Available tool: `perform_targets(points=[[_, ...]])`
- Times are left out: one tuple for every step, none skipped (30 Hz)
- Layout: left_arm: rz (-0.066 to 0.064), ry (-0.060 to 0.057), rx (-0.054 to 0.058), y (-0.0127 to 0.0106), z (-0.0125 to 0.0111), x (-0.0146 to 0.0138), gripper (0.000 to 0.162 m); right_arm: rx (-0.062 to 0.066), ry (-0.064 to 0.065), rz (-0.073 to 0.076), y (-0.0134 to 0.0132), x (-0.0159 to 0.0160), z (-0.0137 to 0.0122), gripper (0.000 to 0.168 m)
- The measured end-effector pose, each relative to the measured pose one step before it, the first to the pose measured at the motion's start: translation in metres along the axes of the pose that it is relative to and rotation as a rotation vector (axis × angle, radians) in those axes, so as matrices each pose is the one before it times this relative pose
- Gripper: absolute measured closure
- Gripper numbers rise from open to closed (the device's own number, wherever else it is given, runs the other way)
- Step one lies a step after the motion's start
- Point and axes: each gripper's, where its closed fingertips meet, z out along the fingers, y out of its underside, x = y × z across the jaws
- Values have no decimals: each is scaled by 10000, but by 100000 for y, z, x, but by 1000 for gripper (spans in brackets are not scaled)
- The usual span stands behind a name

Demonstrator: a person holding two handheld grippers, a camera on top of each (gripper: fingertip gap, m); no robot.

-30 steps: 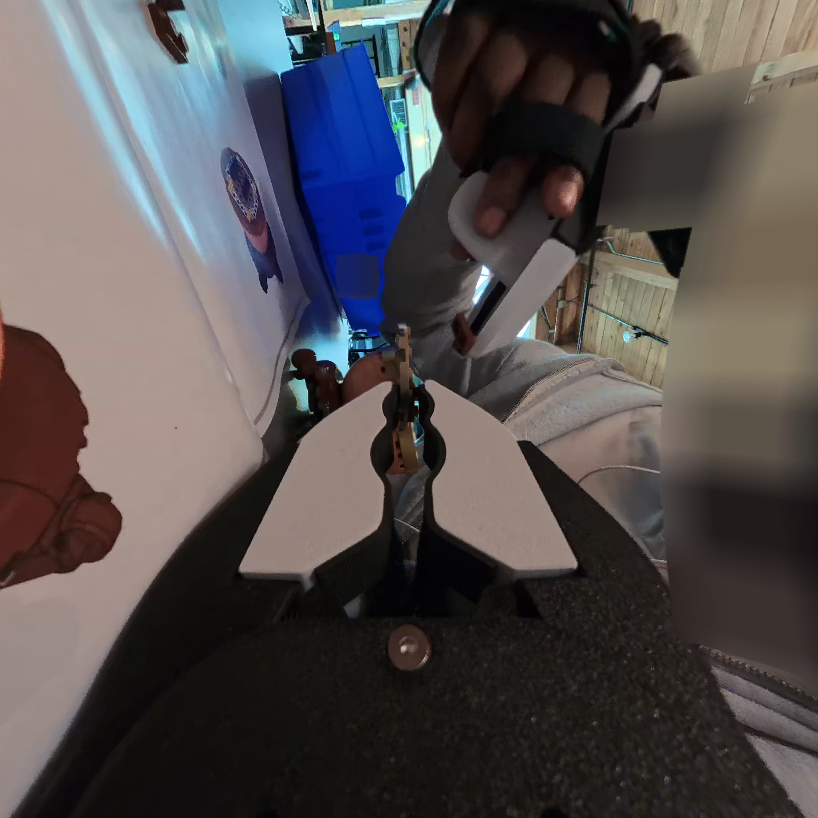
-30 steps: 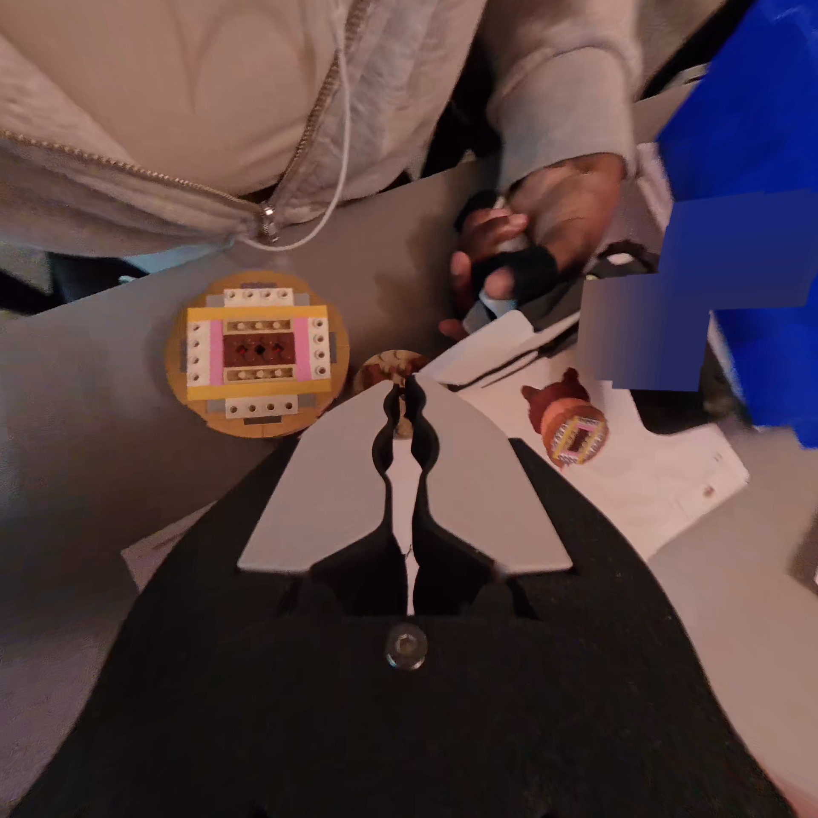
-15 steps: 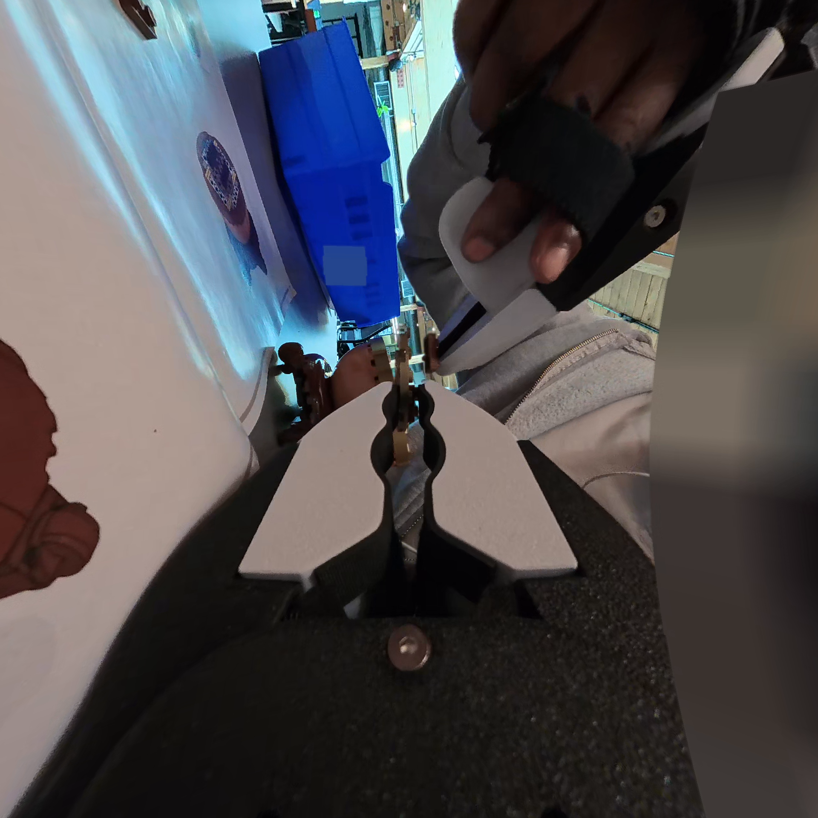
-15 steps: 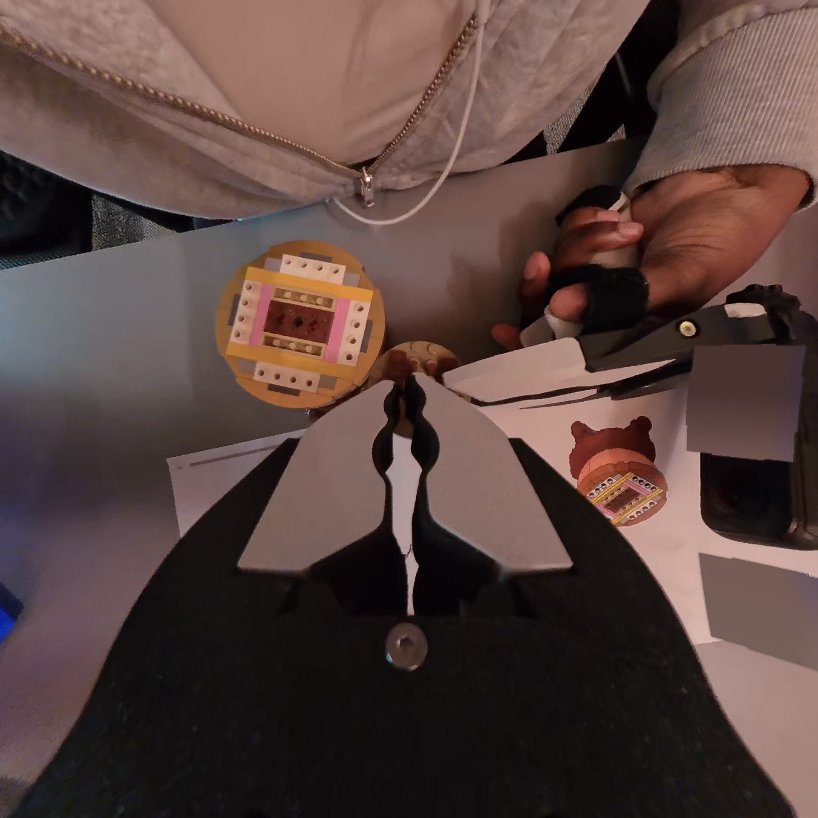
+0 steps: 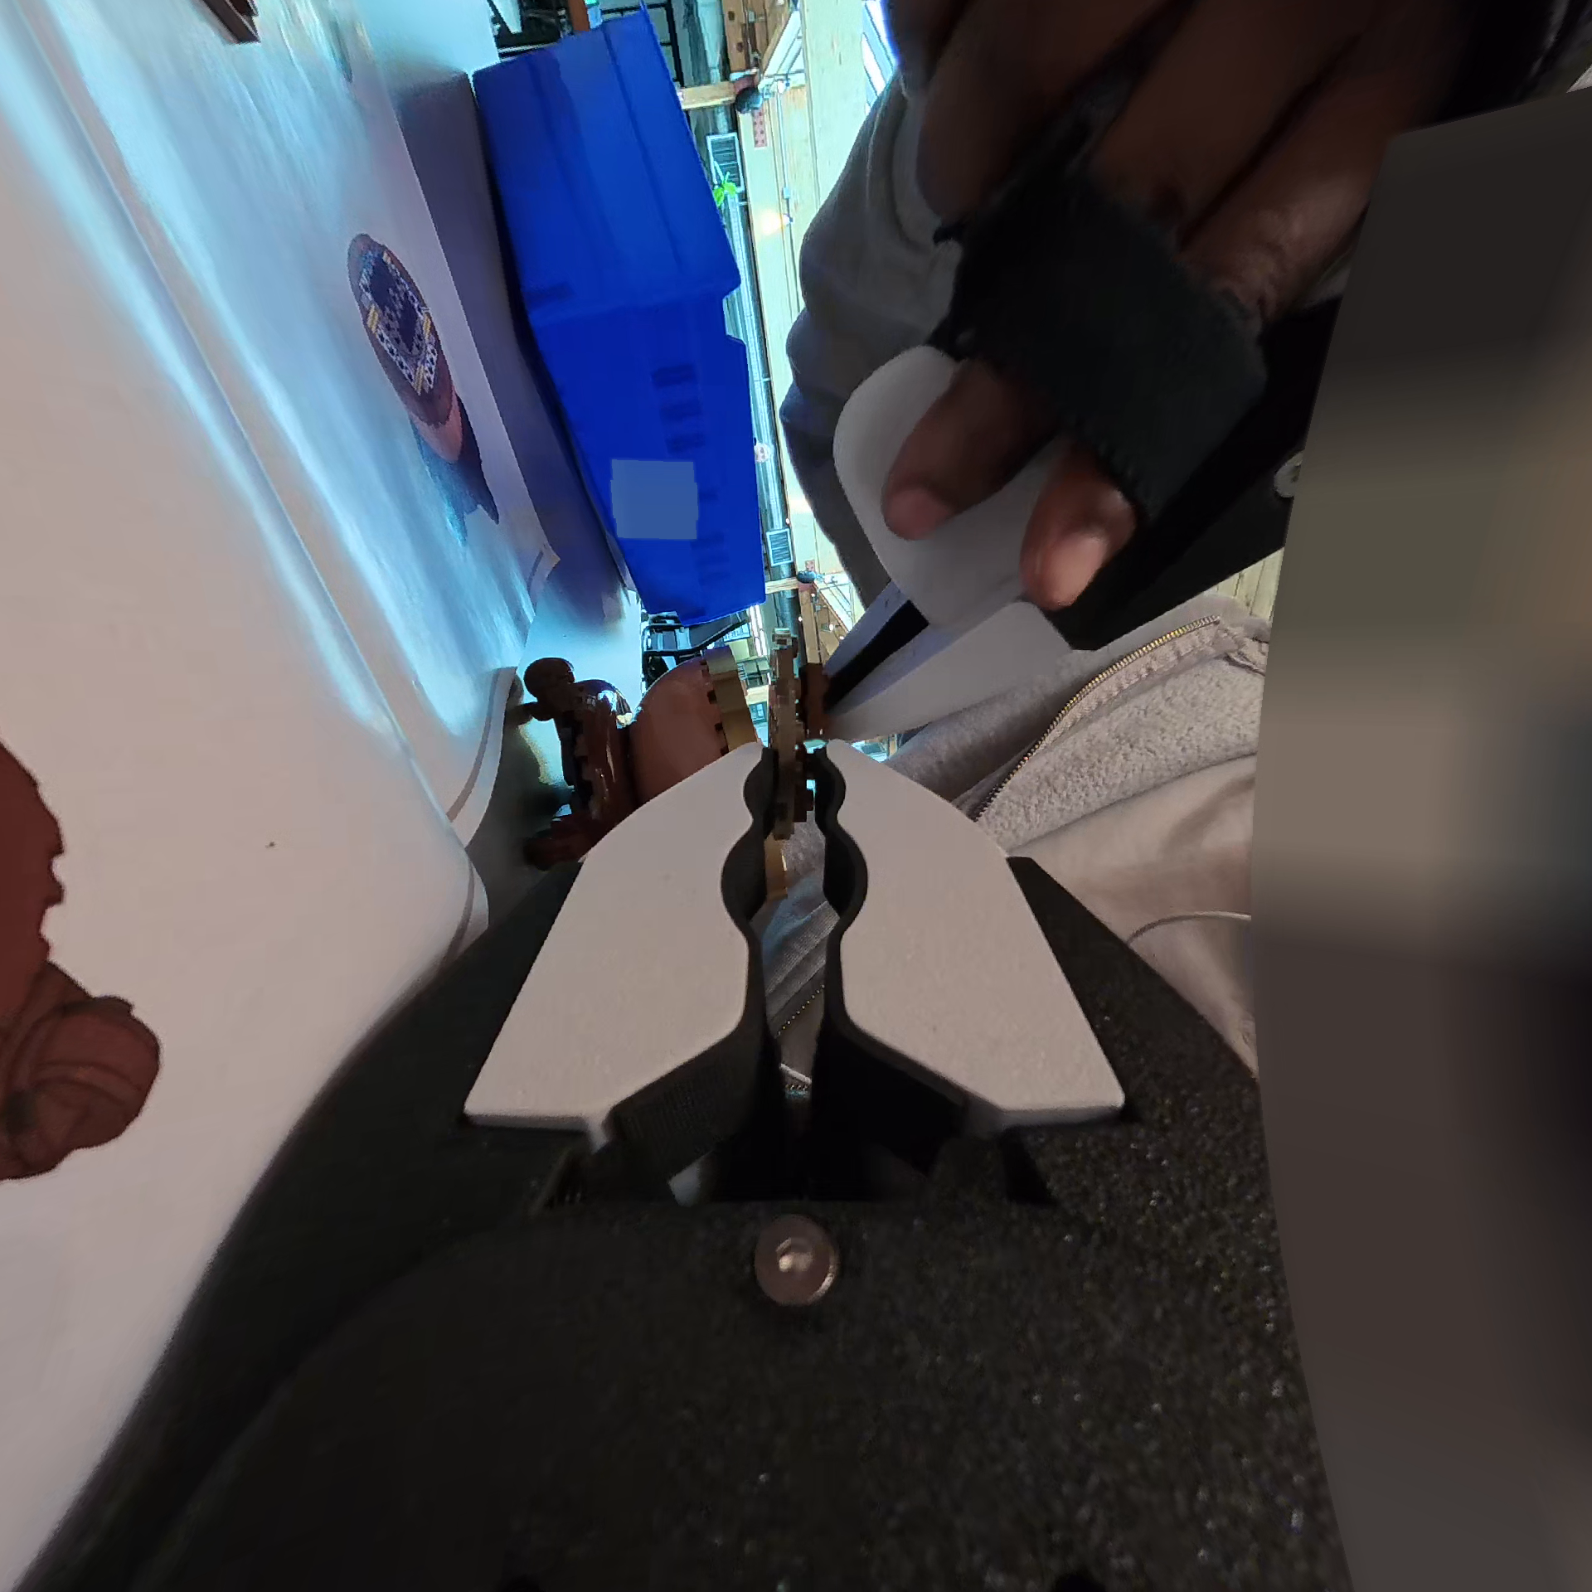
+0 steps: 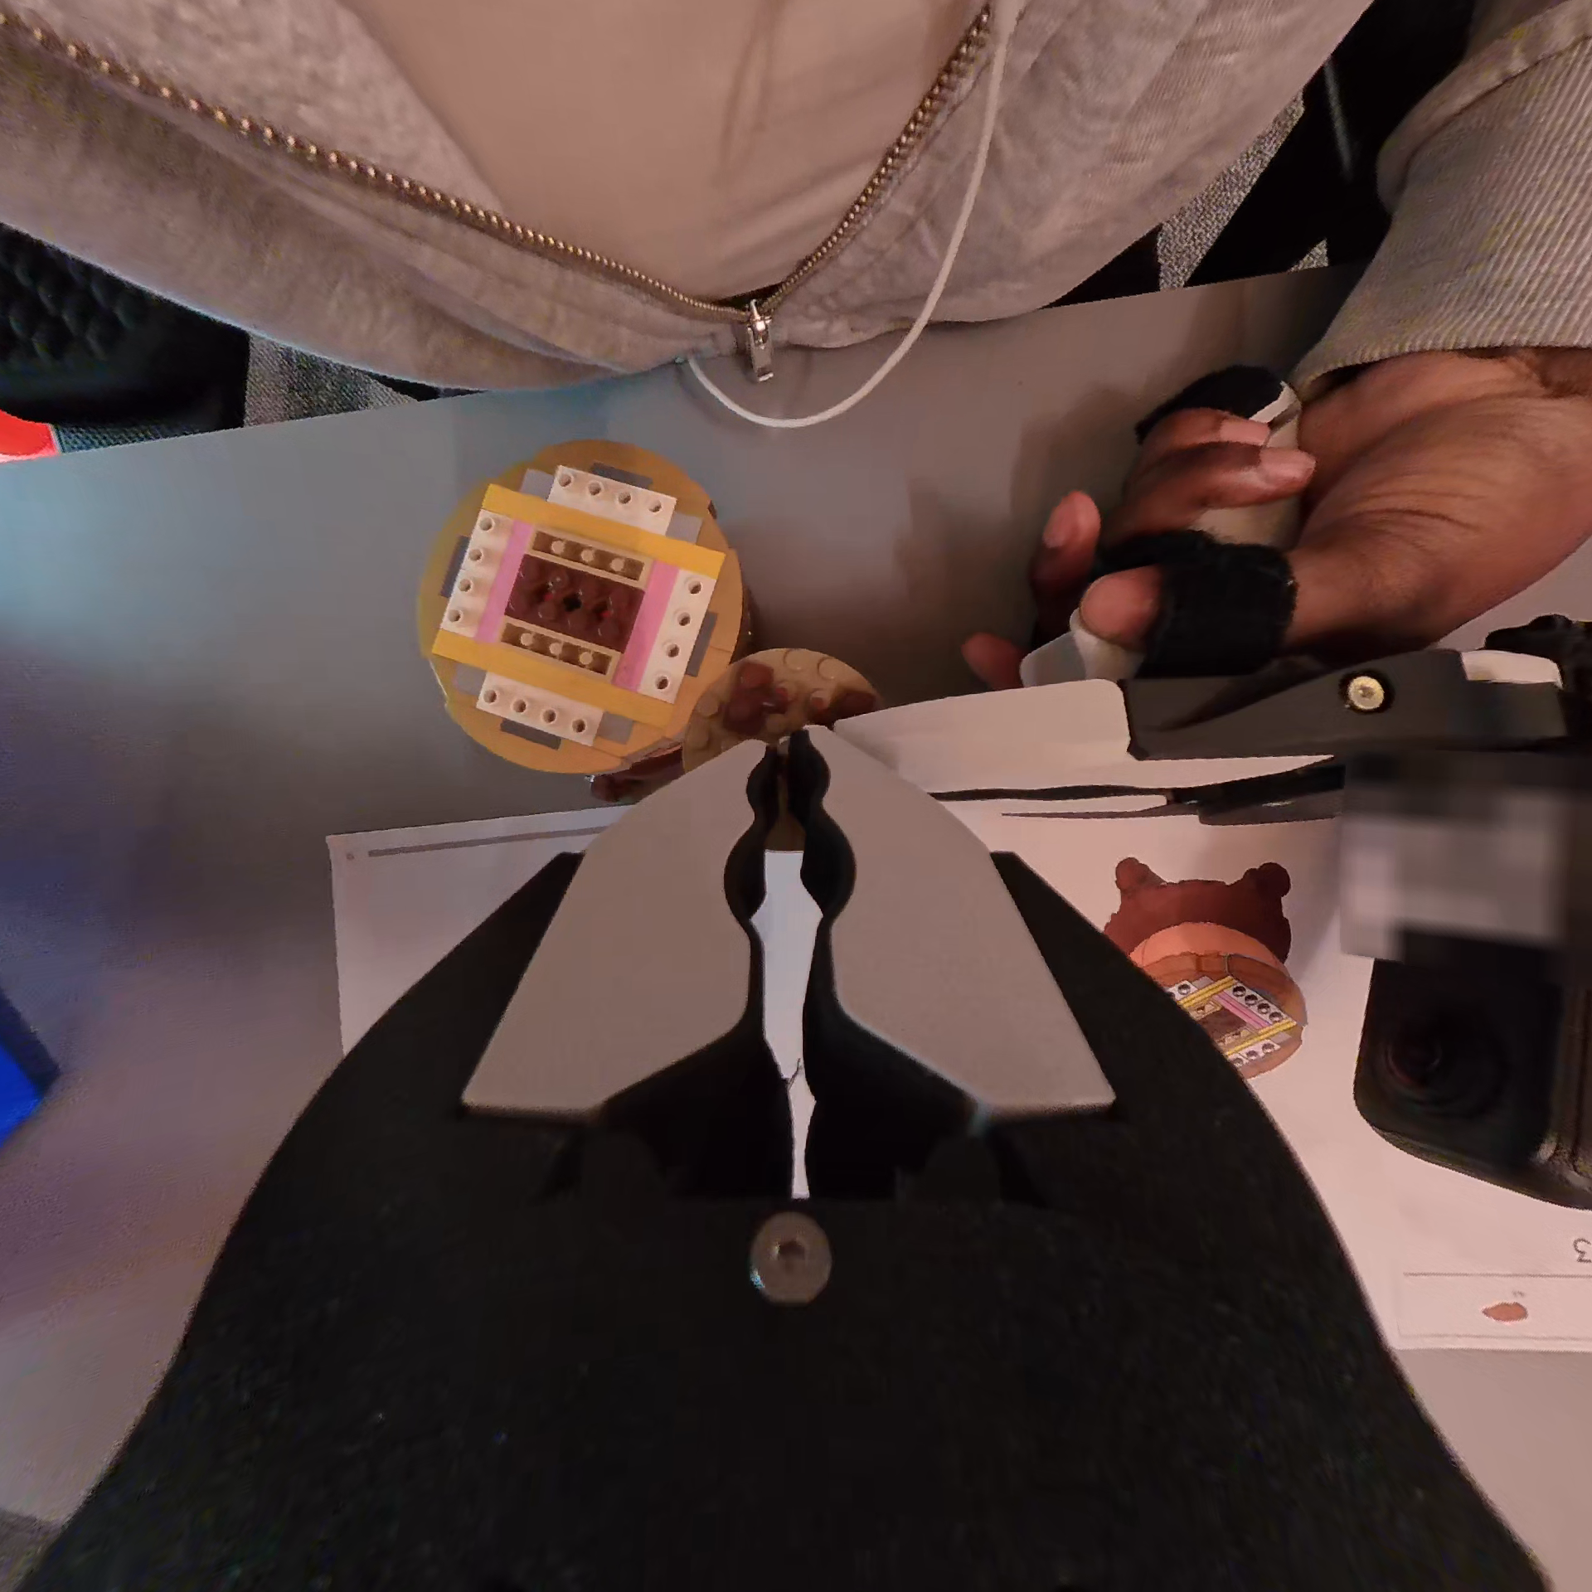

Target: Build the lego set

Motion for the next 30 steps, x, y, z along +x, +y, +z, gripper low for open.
perform_targets(points=[[2, 8, -20, 29, 9, 16, 154, 19, -49, 48, 14, -49, 54, 166], [-9, -9, -2, 2, 6, -17, 154, -3, -13, 14, 44, -9, 41, 166], [-10, -18, -2, -7, 3, -29, 155, 31, -2, -17, -19, -4, 8, 166], [1, 16, -19, 29, 8, 17, 154, 43, -1, -3, -48, -3, -12, 166], [1, 17, -12, 20, 14, 27, 154, 1, 23, 16, 6, 35, -32, 166], [3, -4, 2, -1, -8, -5, 154, -14, 47, 8, 53, 62, -63, 166], [1, 0, 9, -19, -6, 0, 155, 6, 54, 22, 36, 78, -82, 166], [1, 17, 5, -7, 4, 22, 155, 34, 87, 19, 5, 117, -91, 166], [6, 12, -2, 3, -9, 23, 155, 55, 77, -6, -31, 81, -90, 165], [8, 1, 10, -12, -1, 7, 154, 74, 35, 7, -75, 19, -50, 165], [-4, 13, 20, -28, -18, 15, 155, 85, 0, 26, -83, -33, 2, 164], [-12, 12, 19, -28, -11, 9, 155, 13, -9, 35, 16, -41, 47, 164], [-6, 1, 15, -23, -13, -1, 155, -38, 3, 13, 92, -57, 61, 164], [-3, 1, 3, -14, 0, 3, 155, 27, 24, 2, -3, -59, 43, 163], [-3, 6, -7, 19, -3, 11, 155, 95, 17, 9, -115, -77, -6, 163], [-2, 9, -5, 5, 6, 11, 155, 87, 67, 38, -88, 4, -69, 163], [-6, 4, 1, -8, -13, 1, 155, -8, 130, 41, 73, 86, -142, 162], [-8, -3, -2, 2, 6, -10, 155, -54, 208, 14, 155, 164, -192, 161], [-4, -2, -3, 2, 7, -2, 155, 39, 234, 28, 56, 198, -234, 160], [-9, 10, 5, -3, -8, 12, 154, 125, 290, 97, -67, 261, -337, 159], [-12, 9, 11, -20, -8, 2, 155, 185, 433, 146, -185, 386, -493, 159], [-6, 8, 12, -19, -15, 8, 155, 221, 746, 222, -203, 739, -679, 159], [-10, 19, 25, -44, -18, 27, 155, 205, 1076, 414, -135, 1119, -821, 157], [-22, 17, 53, -79, -35, 10, 155, 295, 1137, 667, -194, 1104, -892, 151], [-25, 10, 84, -121, -46, 0, 155, 299, 1203, 889, -122, 1102, -913, 144], [-22, 28, 96, -143, -59, 25, 155, 357, 1007, 1032, -148, 654, -809, 131], [-17, 42, 76, -112, -59, 48, 155, 424, 842, 1084, -41, 269, -719, 123], [-3, 27, 56, -73, -45, 35, 155, 304, 903, 1084, 313, 207, -672, 119], [15, 20, 50, -62, -31, 41, 155, 305, 822, 946, 503, -34, -575, 118], [4, 28, 49, -59, -36, 40, 155, 404, 776, 792, 632, -168, -446, 121]])
